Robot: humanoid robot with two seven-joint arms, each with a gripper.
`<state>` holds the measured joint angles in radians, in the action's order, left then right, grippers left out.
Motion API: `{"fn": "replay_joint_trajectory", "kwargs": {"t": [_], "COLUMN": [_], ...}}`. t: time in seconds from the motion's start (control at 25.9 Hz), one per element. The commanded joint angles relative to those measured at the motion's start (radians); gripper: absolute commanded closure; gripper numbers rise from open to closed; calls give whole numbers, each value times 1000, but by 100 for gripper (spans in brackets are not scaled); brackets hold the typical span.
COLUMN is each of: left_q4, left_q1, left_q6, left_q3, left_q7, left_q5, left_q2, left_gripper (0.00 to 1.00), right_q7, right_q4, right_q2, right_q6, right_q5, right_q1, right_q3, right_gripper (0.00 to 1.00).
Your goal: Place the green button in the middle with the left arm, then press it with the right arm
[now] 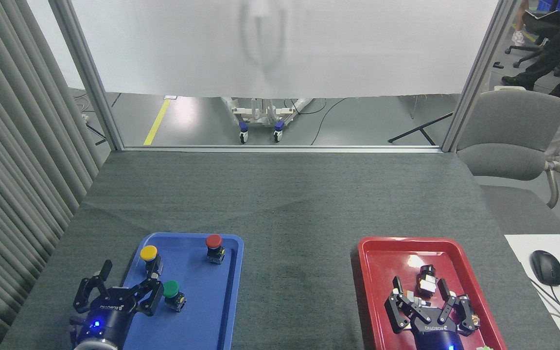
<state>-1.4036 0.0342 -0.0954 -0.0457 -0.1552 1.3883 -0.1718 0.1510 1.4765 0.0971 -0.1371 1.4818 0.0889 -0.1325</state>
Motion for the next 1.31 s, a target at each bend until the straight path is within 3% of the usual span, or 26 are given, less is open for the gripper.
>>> {"fn": "replay_joint_trajectory", "kwargs": {"t": [0.0,1.28], "left_q4": [3,15], "left_q1": [3,0], "left_q6": [-17,-20], "left_q3": [-3,0], "left_q7": [0,3], "left_q5": [-12,3], "left_q2": [0,-1], "left_gripper": [0,0], "right_q7": [-1,-2], "right_q4": [1,8], "right_q2": [7,-5], "right_q6": [37,51], "right_q5": [14,38], "right_q1": [6,0], "right_q3": [28,33], "right_gripper": [0,0]}}
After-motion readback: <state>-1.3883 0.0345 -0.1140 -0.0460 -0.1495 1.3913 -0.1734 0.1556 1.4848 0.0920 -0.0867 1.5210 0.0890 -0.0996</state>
